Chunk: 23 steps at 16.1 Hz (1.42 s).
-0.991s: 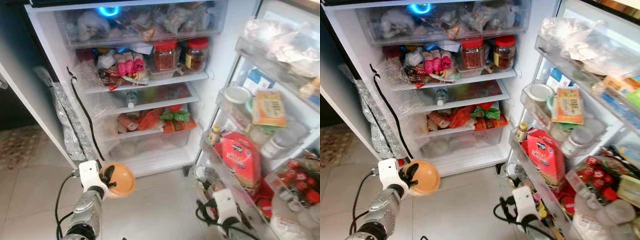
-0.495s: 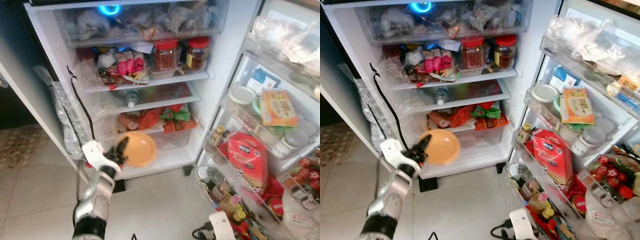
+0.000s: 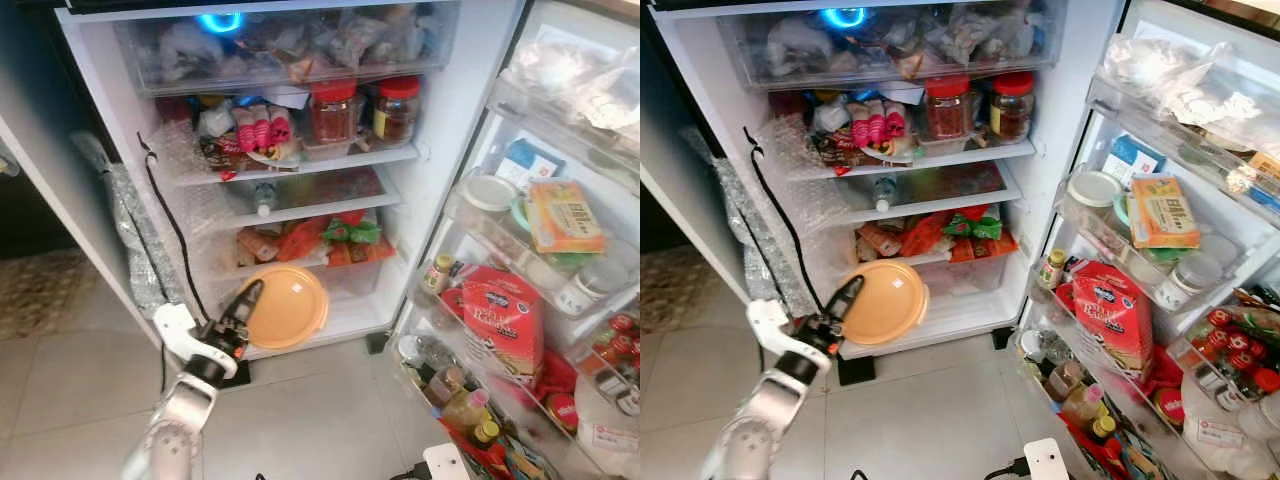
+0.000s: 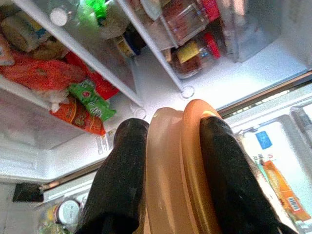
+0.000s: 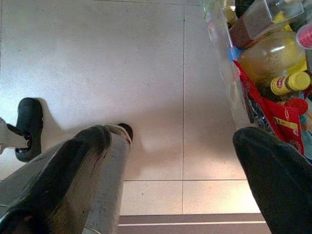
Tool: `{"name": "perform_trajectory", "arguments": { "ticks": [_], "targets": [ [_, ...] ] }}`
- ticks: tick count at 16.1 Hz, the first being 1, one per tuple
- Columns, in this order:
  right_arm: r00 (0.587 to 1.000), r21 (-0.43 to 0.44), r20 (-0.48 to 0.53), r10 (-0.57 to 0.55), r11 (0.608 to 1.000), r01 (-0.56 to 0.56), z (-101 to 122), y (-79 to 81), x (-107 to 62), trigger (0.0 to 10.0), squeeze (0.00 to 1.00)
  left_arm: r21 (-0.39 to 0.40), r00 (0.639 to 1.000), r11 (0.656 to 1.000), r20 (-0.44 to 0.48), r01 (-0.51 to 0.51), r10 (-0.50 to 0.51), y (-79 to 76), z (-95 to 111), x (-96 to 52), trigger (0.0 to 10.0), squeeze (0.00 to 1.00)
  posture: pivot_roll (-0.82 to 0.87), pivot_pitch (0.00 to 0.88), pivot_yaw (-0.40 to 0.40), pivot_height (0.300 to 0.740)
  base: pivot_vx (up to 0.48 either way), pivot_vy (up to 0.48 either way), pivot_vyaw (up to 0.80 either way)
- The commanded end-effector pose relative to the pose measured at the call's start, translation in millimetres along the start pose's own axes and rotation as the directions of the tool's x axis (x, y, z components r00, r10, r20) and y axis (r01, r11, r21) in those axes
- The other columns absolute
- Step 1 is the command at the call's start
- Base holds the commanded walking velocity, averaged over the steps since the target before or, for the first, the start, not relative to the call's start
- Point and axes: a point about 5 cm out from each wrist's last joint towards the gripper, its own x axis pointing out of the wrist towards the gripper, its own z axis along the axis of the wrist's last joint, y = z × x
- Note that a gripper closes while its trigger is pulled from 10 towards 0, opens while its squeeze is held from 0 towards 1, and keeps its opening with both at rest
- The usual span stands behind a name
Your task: Restocking fridge
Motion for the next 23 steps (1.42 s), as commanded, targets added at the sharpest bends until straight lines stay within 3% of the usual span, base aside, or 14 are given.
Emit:
{"name": "perform_trajectory", "arguments": {
  "ticks": [1,3,7,13,23],
  "targets": [
    [1.000,0.002,-0.024,-0.009,1.000,0.009,-5,-0.6,-0.7,10.0,0.00,-0.021,1.000,1.000,-0.021,0.015,-0.016,-7.1,-1,-5.2,10.0,0.00,-0.18,0.029,-0.038,0.740,0.000,0.000,0.00],
    [1.000,0.006,-0.024,-0.012,1.000,0.012,-4,-0.6,-0.5,10.0,0.00,0.014,0.999,1.000,-0.050,-0.003,0.004,-8.8,-1,-9.3,10.0,0.00,-0.17,0.027,-0.041,0.740,0.000,0.000,0.00],
    [0.999,0.020,-0.033,-0.001,1.000,0.001,-6,2.0,-0.7,10.0,0.00,0.175,0.988,0.975,-0.045,-0.135,0.145,-1.0,3,5.5,10.0,0.00,-0.18,0.041,-0.034,0.740,0.000,0.000,0.00],
    [0.998,0.039,-0.056,-0.001,0.999,0.003,-14,1.8,-2.8,10.0,0.00,0.252,0.983,0.960,-0.100,-0.124,0.153,-1.8,-2,16.5,10.0,0.00,-0.19,0.067,-0.024,0.740,0.041,0.000,0.00],
    [0.996,0.002,-0.088,0.010,1.000,-0.010,-22,4.7,-4.7,10.0,0.00,0.270,0.981,0.954,-0.102,-0.133,0.166,-0.9,-4,19.0,10.0,0.00,-0.19,0.081,-0.023,0.740,0.307,0.000,0.00]
  ]
}}
